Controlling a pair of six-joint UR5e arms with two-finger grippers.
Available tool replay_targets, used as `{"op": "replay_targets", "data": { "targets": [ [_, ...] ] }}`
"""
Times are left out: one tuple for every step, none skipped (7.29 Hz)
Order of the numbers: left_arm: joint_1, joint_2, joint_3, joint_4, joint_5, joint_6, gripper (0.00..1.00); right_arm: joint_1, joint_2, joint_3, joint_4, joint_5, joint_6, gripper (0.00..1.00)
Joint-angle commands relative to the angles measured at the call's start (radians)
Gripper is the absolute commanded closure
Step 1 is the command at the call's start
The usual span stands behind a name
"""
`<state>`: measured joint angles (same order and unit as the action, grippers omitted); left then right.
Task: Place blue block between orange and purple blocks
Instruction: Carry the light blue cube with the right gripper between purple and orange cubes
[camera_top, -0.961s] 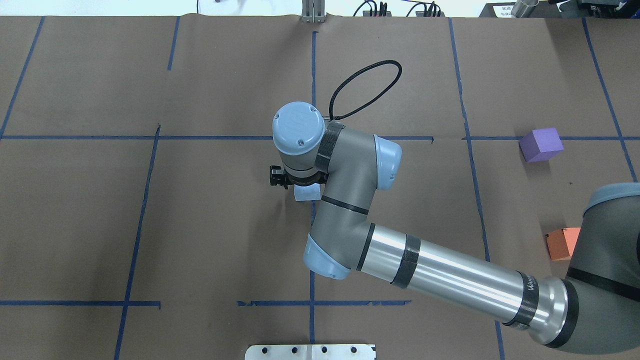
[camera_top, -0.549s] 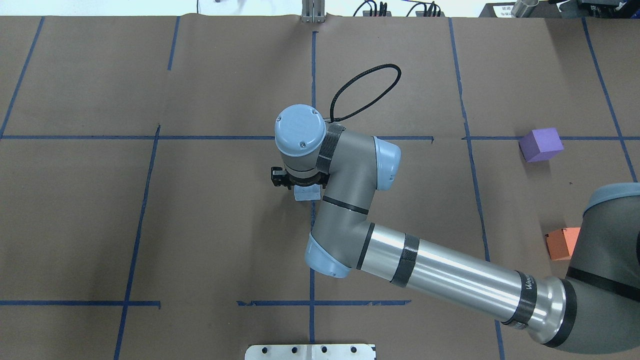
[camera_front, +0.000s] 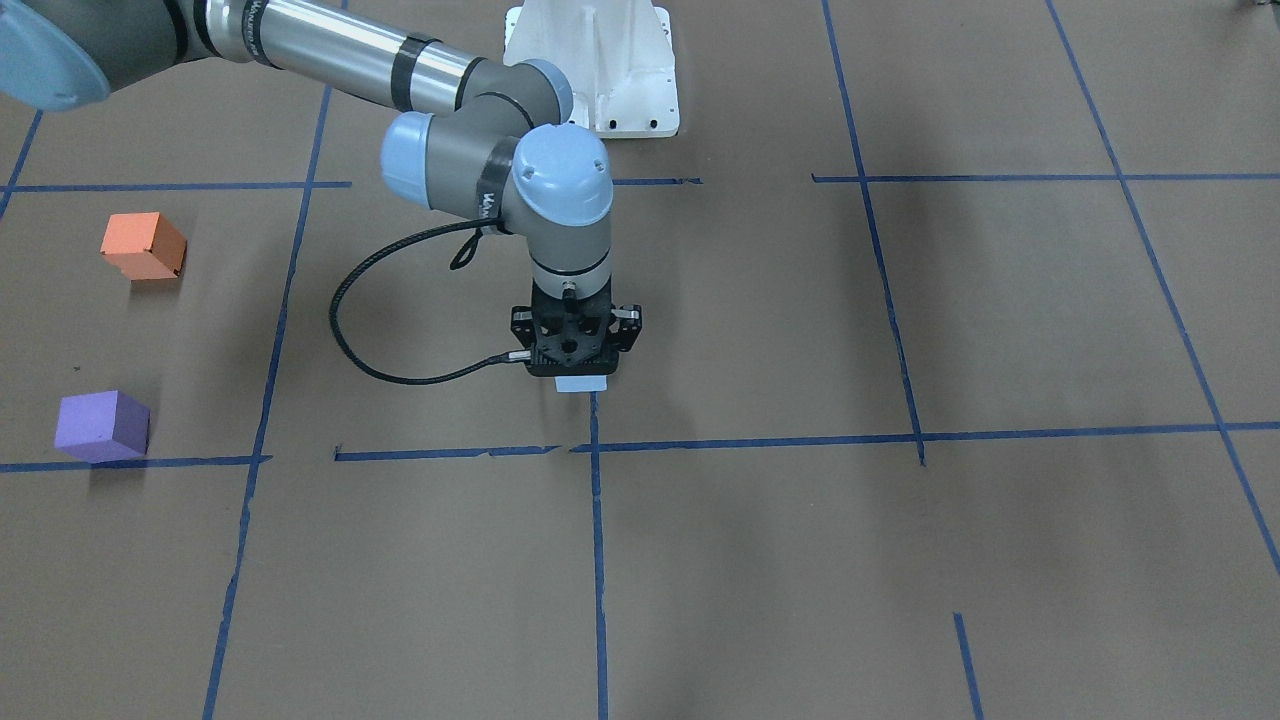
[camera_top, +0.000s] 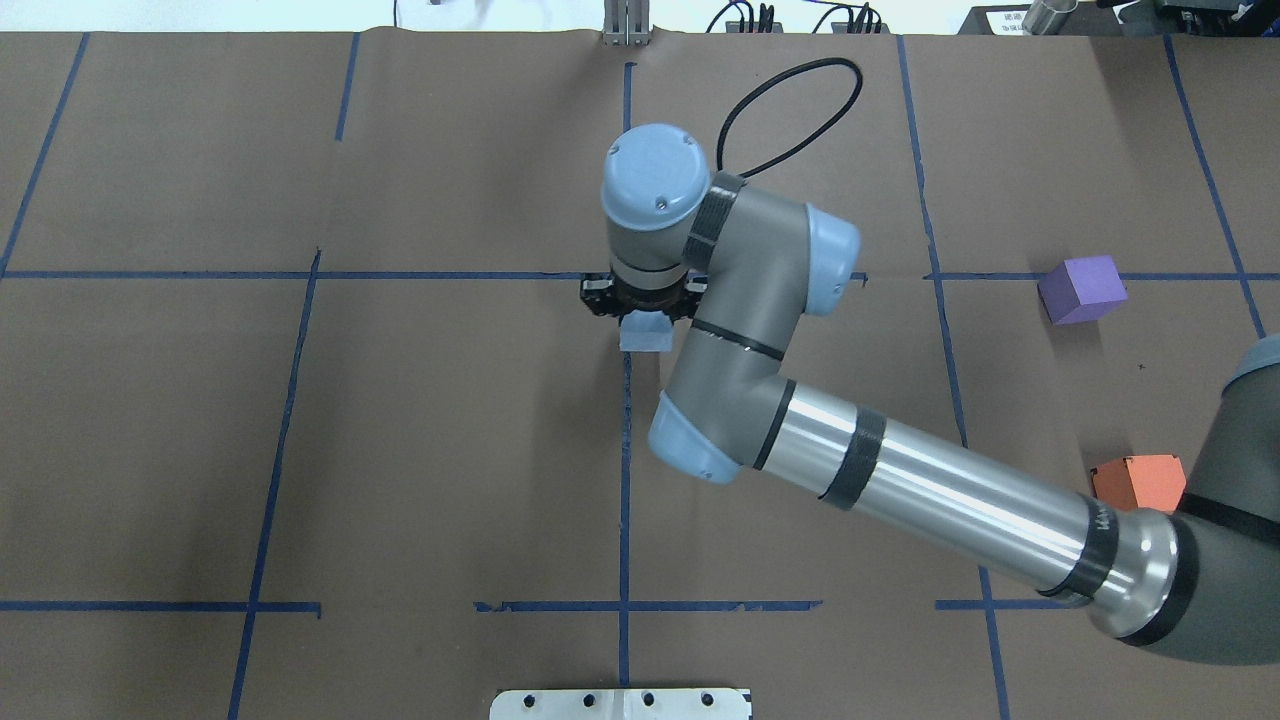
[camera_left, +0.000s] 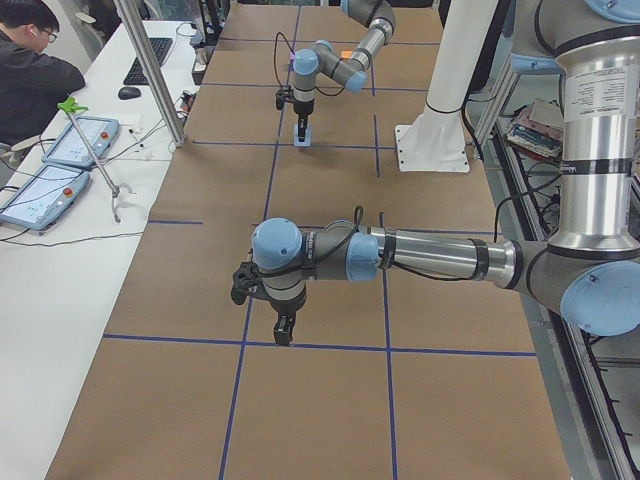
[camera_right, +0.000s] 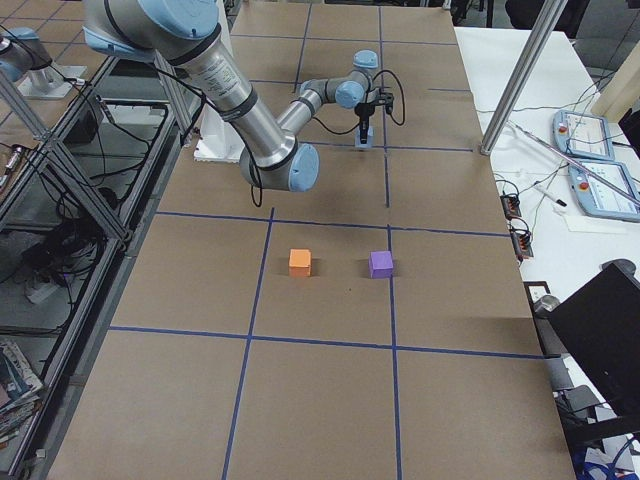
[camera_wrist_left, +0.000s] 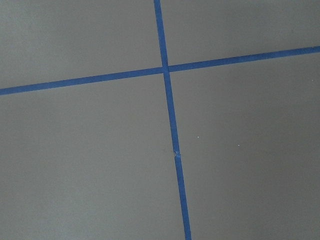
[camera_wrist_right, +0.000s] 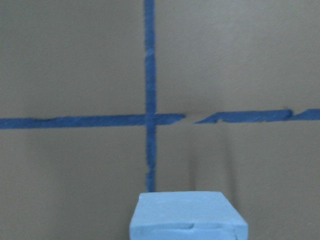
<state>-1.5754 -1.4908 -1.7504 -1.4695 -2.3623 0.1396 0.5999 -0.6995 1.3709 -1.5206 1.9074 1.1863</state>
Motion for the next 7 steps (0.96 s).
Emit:
{"op": "replay_targets", "data": {
  "targets": [
    [0.000, 0.000, 0.000, 0.000, 0.000, 0.000, 0.00, 0.110, -0.218, 0.232, -0.070, 0.047, -0.090, 0.80],
    [0.000, -0.002, 0.000, 0.000, 0.000, 0.000, 0.00, 0.153, -0.358, 0.329, -0.053, 0.083, -0.203, 0.80],
    [0.000, -0.002, 0.000, 0.000, 0.000, 0.000, 0.00, 0.220, -0.508, 0.418, -0.052, 0.126, -0.321, 0.80],
    [0.000, -0.002, -0.001, 0.000, 0.000, 0.000, 0.00, 0.277, -0.623, 0.468, -0.043, 0.152, -0.411, 0.80],
    [0.000, -0.002, -0.003, 0.000, 0.000, 0.000, 0.00, 0.312, -0.755, 0.485, 0.065, 0.162, -0.454, 0.80],
    [0.000, -0.002, -0.006, 0.000, 0.000, 0.000, 0.00, 0.328, -0.850, 0.470, 0.200, 0.192, -0.458, 0.79],
    [0.000, -0.002, -0.006, 0.000, 0.000, 0.000, 0.00, 0.342, -0.908, 0.468, 0.248, 0.205, -0.465, 0.77]
  ]
}}
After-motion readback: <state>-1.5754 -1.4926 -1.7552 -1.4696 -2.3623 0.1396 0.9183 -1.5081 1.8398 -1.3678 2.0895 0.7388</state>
